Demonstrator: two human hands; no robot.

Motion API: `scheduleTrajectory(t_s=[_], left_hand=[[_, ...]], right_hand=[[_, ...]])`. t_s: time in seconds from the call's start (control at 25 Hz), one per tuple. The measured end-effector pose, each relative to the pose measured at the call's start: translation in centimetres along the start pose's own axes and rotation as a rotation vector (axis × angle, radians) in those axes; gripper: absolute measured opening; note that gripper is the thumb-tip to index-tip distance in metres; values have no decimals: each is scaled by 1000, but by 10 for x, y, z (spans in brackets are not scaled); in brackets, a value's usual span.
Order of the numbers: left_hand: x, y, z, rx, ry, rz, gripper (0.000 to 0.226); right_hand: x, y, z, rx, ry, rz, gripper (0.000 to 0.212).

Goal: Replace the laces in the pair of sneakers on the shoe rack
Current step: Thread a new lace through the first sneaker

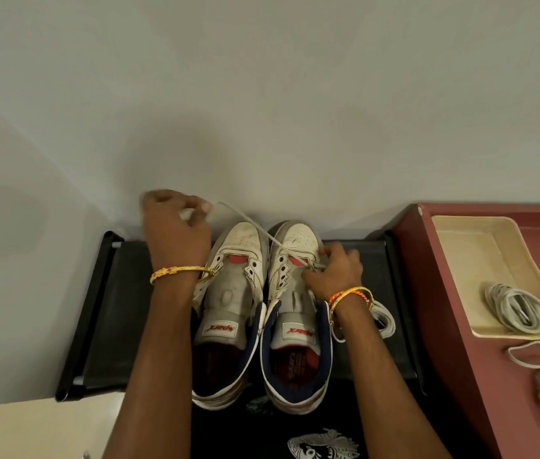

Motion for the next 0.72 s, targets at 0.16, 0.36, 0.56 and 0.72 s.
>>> scheduleTrajectory(t_s=[0.16,0.36,0.56,0.72], left_hand=[[-29,-28,-56,38,595,-141,6],[-44,-50,-62,-38,671,-193,10],[-35,-30,-66,-214,683,-24,11],[-38,-18,-79,-219,657,-17,10]], right_hand=[[-25,71,24,439,97,492,24],[-35,95,39,471,313,498,3],[-28,82,39,477,306,415,13],[-14,67,27,470,302,311,12]])
Point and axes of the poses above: each hand's wrist, its own x-axis towards the middle knuckle, its own z-axis out of the back of the hand, y = z × x, the point moved 8 cm from there along x, towards the middle knuckle, and after that the axes turned 1 degree about z, right-handed, at the moved point
